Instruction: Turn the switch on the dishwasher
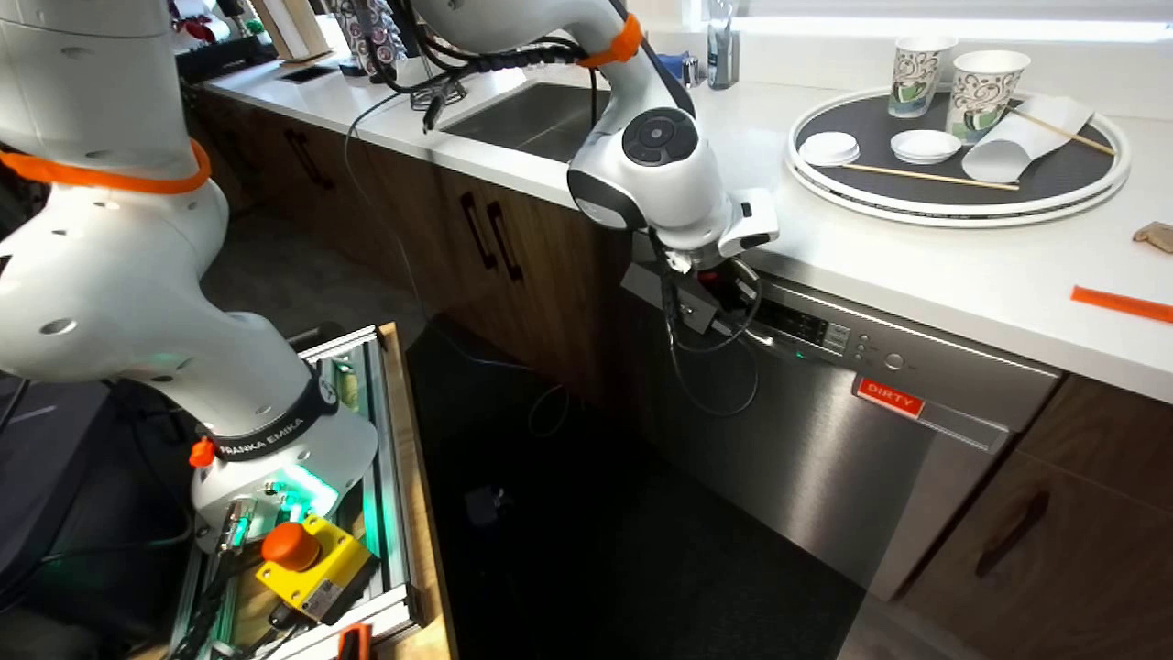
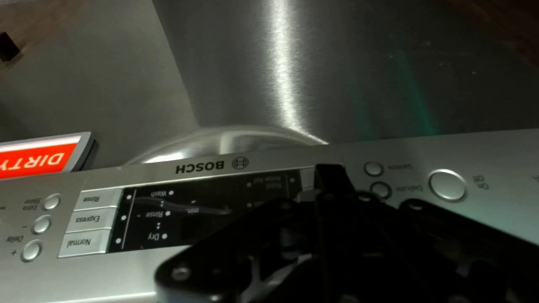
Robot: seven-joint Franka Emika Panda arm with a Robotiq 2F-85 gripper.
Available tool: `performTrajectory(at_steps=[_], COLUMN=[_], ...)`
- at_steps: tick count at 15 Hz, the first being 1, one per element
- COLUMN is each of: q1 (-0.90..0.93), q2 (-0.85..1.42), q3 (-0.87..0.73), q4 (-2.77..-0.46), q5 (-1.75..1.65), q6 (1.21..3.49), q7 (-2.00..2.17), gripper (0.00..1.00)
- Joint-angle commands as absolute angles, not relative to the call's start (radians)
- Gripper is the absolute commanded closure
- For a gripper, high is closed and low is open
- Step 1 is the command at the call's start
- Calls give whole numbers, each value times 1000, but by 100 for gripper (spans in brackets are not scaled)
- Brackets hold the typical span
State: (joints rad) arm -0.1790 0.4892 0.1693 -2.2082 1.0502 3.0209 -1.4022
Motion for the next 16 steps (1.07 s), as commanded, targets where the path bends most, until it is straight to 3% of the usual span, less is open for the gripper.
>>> performTrajectory(at_steps=[1, 16], q1=[-201, -189], q2=[478, 511], q3=[199, 188], q4=[-2207, -2182], q5=[1085, 1060], q6=[3043, 3031], q7=[-1439, -1397], gripper=[100, 100])
